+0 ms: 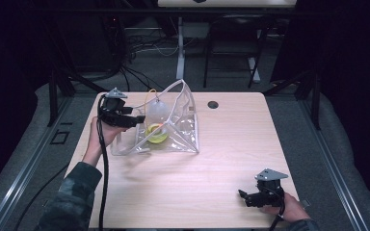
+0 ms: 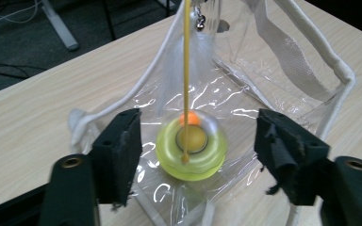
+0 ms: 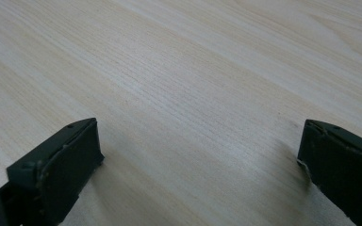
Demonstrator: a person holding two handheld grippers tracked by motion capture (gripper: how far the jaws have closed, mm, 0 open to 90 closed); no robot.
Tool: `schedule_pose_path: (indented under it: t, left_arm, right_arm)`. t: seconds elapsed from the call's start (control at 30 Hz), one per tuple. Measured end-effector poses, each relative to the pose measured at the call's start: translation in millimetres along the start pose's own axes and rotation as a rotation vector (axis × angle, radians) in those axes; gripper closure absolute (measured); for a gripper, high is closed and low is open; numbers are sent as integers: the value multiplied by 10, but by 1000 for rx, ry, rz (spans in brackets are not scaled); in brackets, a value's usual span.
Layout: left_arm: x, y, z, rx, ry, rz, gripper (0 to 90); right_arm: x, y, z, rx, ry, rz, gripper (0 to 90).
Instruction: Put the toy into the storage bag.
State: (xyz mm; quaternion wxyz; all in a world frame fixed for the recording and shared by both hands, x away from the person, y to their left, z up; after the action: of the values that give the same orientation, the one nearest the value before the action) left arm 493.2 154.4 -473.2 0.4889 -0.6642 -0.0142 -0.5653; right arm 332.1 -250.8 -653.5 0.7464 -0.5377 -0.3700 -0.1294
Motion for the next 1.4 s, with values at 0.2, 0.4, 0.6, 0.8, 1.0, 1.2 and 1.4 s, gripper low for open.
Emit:
schedule_pose_path:
  t: [0.2,0.4,0.6,0.8,1.0,1.2,1.4]
  left_arm:
    - [-61,-214,10,42,0,7,203]
    - [-128,-383,2,63,2,14,157]
    - [-229,-566,4,113,16,23,115]
    - [-382,-712,10,165,24,40,80]
    - [-557,-835,7,196,20,58,47]
    - [-749,-908,-15,217,16,85,29]
    - [-918,-934,-23,230,6,113,12]
  right_arm:
    - [0,-2,-4,-2,-4,1,0]
    - [0,-2,-5,-3,-5,2,0]
    - [2,0,0,0,-1,-1,0]
    - [3,0,0,1,0,-2,0]
    - [2,-1,-1,0,-2,0,0]
    - [2,-1,-1,0,-2,0,0]
    - [2,0,0,1,0,-2,0]
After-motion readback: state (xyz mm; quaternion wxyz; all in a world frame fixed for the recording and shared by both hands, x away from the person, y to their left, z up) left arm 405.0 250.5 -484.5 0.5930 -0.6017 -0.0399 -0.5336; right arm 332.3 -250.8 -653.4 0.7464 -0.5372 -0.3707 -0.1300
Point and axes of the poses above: each handheld gripper's, and its own axes: y roughly forward along the jaws, x roughly out of its top, z roughly to its left, the point moved 9 cm from there along y, roughly forward along the jaws, and after that the axes turned 12 degrees about y, right-handed, at the moved point
